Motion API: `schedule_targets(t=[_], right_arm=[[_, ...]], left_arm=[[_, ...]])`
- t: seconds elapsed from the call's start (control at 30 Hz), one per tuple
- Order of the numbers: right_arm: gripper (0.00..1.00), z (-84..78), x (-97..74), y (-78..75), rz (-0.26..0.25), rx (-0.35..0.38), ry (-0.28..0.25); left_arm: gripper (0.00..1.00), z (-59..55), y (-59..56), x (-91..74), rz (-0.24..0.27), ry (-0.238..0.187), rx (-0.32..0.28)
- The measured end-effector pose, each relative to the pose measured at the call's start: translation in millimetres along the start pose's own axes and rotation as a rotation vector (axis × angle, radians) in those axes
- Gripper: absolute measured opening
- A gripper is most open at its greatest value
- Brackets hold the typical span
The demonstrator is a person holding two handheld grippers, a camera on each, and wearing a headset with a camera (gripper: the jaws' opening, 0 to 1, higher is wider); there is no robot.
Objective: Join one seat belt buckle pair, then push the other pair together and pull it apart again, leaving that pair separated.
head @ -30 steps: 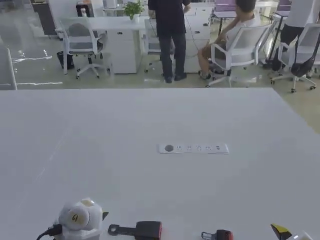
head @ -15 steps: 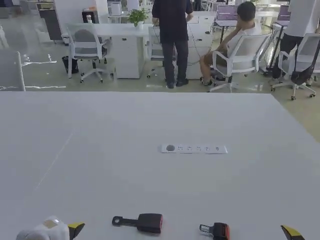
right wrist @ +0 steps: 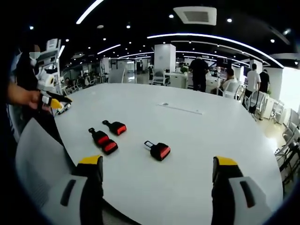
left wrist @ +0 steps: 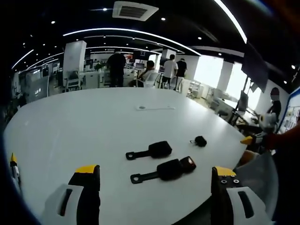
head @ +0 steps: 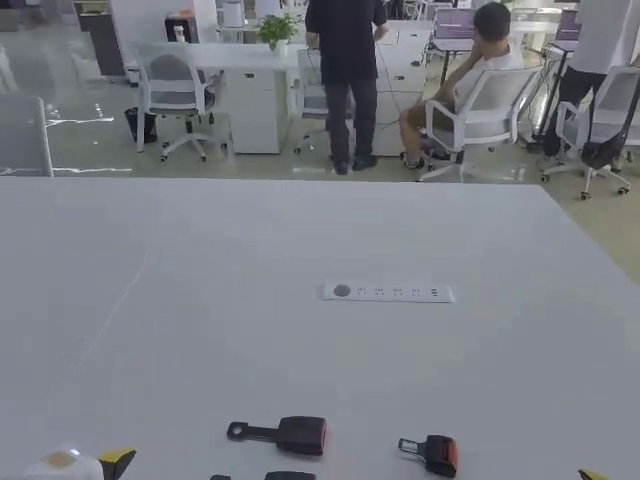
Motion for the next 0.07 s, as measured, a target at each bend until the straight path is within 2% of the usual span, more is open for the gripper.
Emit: schedule_targets(t=[0.07], right_arm=[[1.0, -1.4, -0.8, 0.3, -0.003, 0.007, 0.005]], left_arm=[[1.0, 0.0, -1.4, -0.3, 0.0, 0.009, 0.01]])
Point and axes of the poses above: the centre of the closed fingertips' face, and the gripper's own axes: x roughly forward along the fingers, y roughly to its left, z roughly out of its top, the point moved 6 cm from there along -x, roughly backward along the fingers, and after that the axes turned 7 degrees about -z, right-handed, at the moved point
